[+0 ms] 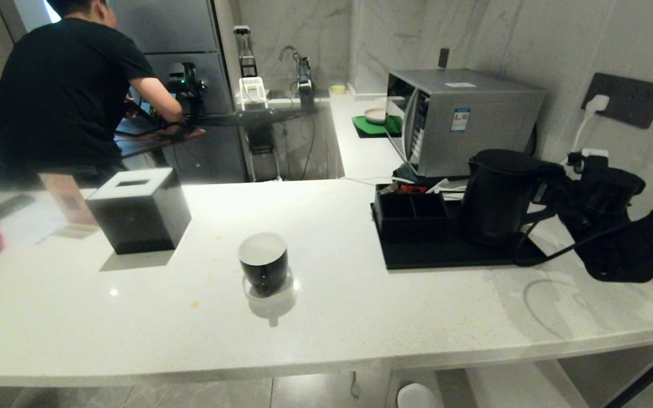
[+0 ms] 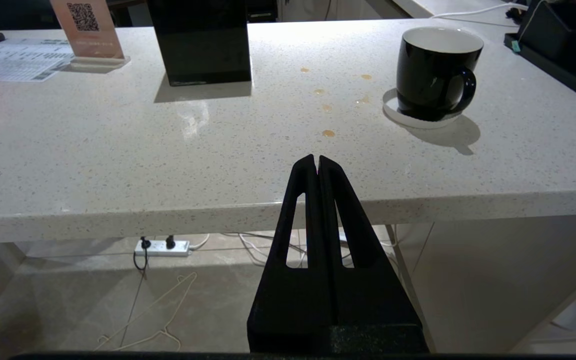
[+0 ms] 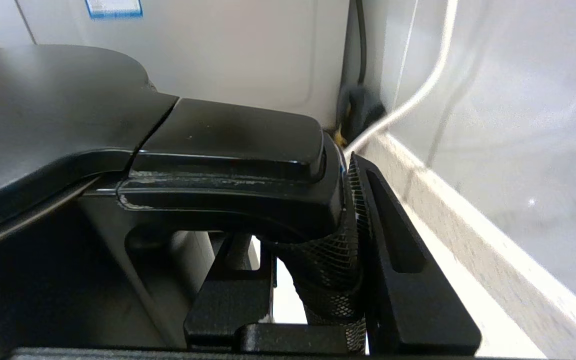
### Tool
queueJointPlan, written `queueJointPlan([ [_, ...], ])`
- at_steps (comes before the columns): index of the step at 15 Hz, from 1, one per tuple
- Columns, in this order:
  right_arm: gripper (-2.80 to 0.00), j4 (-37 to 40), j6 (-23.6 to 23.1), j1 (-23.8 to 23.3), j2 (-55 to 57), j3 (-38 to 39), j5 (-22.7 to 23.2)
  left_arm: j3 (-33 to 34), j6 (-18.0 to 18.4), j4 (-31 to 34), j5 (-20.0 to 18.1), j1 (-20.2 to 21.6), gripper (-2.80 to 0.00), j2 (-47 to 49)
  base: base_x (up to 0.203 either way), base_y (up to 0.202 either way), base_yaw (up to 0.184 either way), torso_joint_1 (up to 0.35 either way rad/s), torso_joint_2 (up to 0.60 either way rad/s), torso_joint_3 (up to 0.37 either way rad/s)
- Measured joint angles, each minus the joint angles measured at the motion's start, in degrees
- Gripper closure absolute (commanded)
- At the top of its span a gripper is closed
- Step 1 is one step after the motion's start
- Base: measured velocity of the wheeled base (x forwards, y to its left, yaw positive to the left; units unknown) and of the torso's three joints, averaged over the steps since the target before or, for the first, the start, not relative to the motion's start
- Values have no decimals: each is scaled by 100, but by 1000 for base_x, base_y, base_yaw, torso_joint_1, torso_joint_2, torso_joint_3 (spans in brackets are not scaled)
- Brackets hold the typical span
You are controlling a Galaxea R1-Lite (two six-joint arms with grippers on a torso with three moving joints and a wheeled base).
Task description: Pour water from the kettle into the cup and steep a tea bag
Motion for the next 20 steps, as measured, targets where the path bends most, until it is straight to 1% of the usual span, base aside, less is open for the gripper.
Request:
queueJointPlan([
  [2,0,-13,7,-2,-179,301,11,0,0,-2,0,0,0,0,0,0,0,0,0,0],
  [6,0,-27,166,0,-576,710,5,0,0,-2,0,0,0,0,0,0,0,0,0,0],
  [16,0,-40,146,-22,-1641,1855,22,0,-2,0,0,0,0,0,0,0,0,0,0,0],
  [20,0,-40,146,48,-1982,2212,132,0,0,-2,-1,0,0,0,0,0,0,0,0,0],
])
